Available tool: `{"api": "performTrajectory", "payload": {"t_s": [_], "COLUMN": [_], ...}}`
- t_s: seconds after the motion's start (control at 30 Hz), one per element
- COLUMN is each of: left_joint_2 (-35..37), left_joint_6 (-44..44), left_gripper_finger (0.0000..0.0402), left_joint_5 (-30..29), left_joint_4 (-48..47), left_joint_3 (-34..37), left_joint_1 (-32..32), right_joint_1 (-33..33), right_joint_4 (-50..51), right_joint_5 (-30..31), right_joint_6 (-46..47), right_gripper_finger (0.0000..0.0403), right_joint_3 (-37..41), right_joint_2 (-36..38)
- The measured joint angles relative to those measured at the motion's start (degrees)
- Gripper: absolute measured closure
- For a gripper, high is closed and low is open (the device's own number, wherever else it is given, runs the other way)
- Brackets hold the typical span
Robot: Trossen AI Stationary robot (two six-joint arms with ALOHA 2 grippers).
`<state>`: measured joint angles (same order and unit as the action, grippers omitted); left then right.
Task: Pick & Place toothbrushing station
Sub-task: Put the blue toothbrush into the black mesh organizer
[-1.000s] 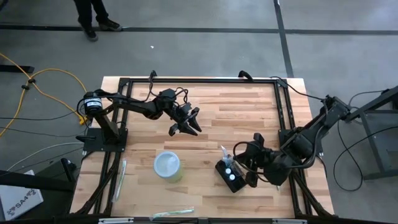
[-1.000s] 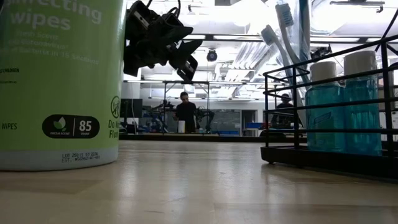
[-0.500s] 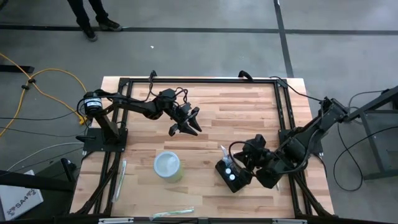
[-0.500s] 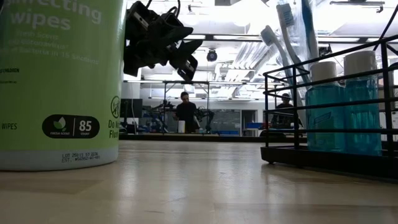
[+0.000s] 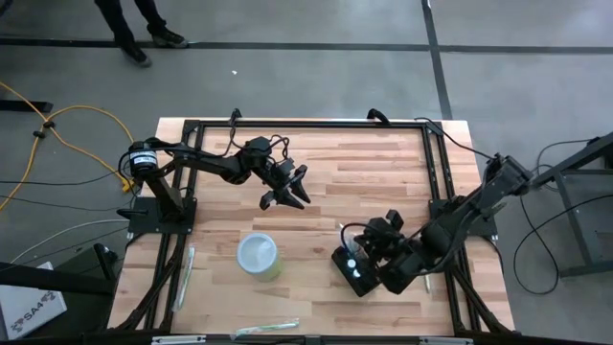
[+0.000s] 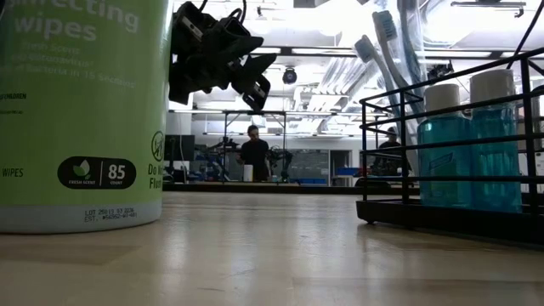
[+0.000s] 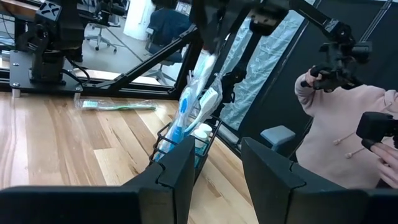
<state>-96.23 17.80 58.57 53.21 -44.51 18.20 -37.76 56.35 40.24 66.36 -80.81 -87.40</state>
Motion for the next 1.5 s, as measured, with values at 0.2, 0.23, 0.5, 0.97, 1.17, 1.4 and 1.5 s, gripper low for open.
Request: {"api": "performTrajectory", "payload": {"t_s": [0.2, 0.23, 0.5, 0.97, 1.17, 1.4, 1.5], "left_joint_2": [0.0, 0.0, 0.0, 0.0, 0.0, 0.0, 0.0], "left_joint_6": [0.0, 0.0, 0.0, 0.0, -0.1, -0.1, -0.1], "left_gripper_finger": [0.0274, 0.0274, 0.0274, 0.0274, 0.0274, 0.0274, 0.0274], "left_joint_5": [0.1, 0.1, 0.2, 0.2, 0.1, 0.2, 0.2], "left_joint_4": [0.0, 0.0, 0.0, 0.0, 0.0, 0.0, 0.0], "left_joint_3": [0.0, 0.0, 0.0, 0.0, 0.0, 0.0, 0.0], "left_joint_1": [0.0, 0.0, 0.0, -1.3, -1.2, -1.2, -1.2], "right_joint_1": [-1.3, -1.7, -2.4, -2.4, -2.4, -2.4, -2.4], "right_joint_4": [-1.9, -2.2, -4.1, -7.2, -7.6, -7.6, -7.7], "right_joint_5": [2.9, 3.4, 5.0, 5.4, 5.7, 5.8, 5.7], "right_joint_6": [4.1, 4.8, 7.6, 6.6, 5.5, 4.5, 4.2], "right_gripper_finger": [0.0400, 0.0400, 0.0400, 0.0400, 0.0400, 0.0399, 0.0399], "right_joint_3": [3.6, 4.3, 7.9, 10.6, 10.6, 10.6, 10.6], "right_joint_2": [-0.1, -0.1, -0.1, -0.1, -0.1, -0.1, -0.1]}}
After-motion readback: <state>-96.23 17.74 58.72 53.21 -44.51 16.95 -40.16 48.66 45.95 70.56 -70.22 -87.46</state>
